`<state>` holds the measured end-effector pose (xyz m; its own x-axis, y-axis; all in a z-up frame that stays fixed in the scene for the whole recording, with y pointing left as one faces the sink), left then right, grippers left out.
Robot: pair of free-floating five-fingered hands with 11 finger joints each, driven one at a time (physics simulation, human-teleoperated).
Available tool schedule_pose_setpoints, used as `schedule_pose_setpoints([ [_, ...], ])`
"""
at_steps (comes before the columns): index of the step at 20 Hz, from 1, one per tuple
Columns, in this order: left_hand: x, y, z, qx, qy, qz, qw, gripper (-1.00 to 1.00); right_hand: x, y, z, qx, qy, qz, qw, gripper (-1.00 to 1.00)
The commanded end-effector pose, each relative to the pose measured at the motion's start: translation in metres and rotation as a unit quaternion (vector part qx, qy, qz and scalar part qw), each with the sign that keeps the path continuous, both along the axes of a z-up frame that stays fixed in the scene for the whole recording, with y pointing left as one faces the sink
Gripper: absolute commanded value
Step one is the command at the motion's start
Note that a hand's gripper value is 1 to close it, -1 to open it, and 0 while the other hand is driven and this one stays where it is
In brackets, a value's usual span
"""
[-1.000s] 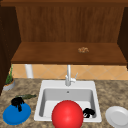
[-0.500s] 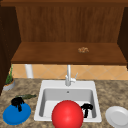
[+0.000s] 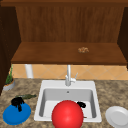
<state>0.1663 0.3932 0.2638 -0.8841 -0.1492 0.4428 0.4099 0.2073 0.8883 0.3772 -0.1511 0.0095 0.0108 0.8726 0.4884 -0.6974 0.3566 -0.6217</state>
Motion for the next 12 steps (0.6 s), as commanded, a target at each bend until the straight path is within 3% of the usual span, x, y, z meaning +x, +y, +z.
schedule_pose_setpoints([
  [1, 0.000, 0.000, 0.000, 0.000, 0.000, 0.000, 1.0000, 0.00, -0.009, 0.010, -0.010, 0.000, 0.008, 0.000, 1.0000, -1.00],
  [3, 0.000, 0.000, 0.000, 0.000, 0.000, 0.000, 1.0000, 0.00, -0.007, 0.006, -0.008, 0.009, -0.011, 0.001, 0.9999, -1.00],
  [5, 0.000, 0.000, 0.000, 0.000, 0.000, 0.000, 1.0000, 0.00, -0.005, 0.007, -0.010, 0.011, 0.007, 0.004, 0.9999, -1.00],
  [10, 0.000, 0.000, 0.000, 0.000, 0.000, 0.000, 1.0000, 0.00, -0.009, 0.010, -0.010, 0.011, 0.007, 0.006, 0.9999, -1.00],
  [12, 0.000, 0.000, 0.000, 0.000, 0.000, 0.000, 1.0000, 0.00, 0.003, 0.025, -0.011, -0.007, 0.014, 0.006, 0.9999, -1.00],
])
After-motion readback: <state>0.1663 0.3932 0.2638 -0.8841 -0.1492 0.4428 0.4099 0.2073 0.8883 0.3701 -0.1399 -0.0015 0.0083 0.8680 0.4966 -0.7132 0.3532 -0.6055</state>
